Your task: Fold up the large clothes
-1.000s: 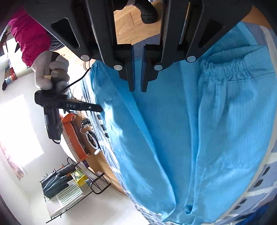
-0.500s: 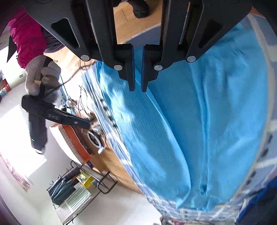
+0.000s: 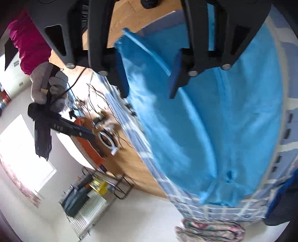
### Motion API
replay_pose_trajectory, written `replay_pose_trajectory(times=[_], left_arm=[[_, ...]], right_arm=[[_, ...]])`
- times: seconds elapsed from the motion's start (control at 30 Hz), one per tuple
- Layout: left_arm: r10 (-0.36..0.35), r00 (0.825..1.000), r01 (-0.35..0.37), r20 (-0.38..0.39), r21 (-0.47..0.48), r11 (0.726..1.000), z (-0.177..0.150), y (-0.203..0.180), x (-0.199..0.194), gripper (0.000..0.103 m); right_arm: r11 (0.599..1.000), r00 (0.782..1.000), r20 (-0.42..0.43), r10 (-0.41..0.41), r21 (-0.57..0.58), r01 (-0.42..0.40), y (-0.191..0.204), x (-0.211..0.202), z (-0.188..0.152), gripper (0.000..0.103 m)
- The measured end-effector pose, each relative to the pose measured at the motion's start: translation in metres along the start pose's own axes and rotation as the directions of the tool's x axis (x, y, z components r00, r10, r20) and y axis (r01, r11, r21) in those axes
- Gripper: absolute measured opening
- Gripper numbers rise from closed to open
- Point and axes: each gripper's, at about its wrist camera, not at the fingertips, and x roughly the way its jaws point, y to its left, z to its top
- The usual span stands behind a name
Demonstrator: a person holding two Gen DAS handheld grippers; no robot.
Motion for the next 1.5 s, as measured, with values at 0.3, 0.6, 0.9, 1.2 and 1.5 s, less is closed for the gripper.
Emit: replay_pose_trajectory(times=[0.3,0.6,0.9,1.2,1.5], left_arm=[[0.071,0.951,-0.025,-0.299,0.156,0.987,-0.035,-0.093,0.141,0.056],[0.213,0.935,-0.144,-0.283,0.245,0.959,-0.06,-0.097,0.175,0.049],[0.012,0.97,-0.001,-0.244,0.044,0.999,-0.037,-0.059,0.138,0.003],[0.055,0.969,-0.021,-0.24,0.141,0.99,-0.034,-0.082,0.143,0.015],[0.283,0.942,-0.215,-0.181,0.324,0.921,-0.058,-0.114,0.189,0.044]], right_arm=[[0.998,0.998,0.063,-0.021,0.058,0.017,-0.039,-0.059,-0.02,0.055],[0.994,0.996,0.087,-0.014,0.111,0.005,-0.067,-0.075,-0.019,0.056],[0.99,0.998,0.026,0.061,0.127,-0.063,-0.061,-0.026,-0.001,0.057],[0.985,0.991,-0.089,0.098,0.152,-0.084,-0.044,0.055,0.013,0.06],[0.983,0.991,-0.073,0.115,0.15,-0.103,-0.052,0.043,0.012,0.06]])
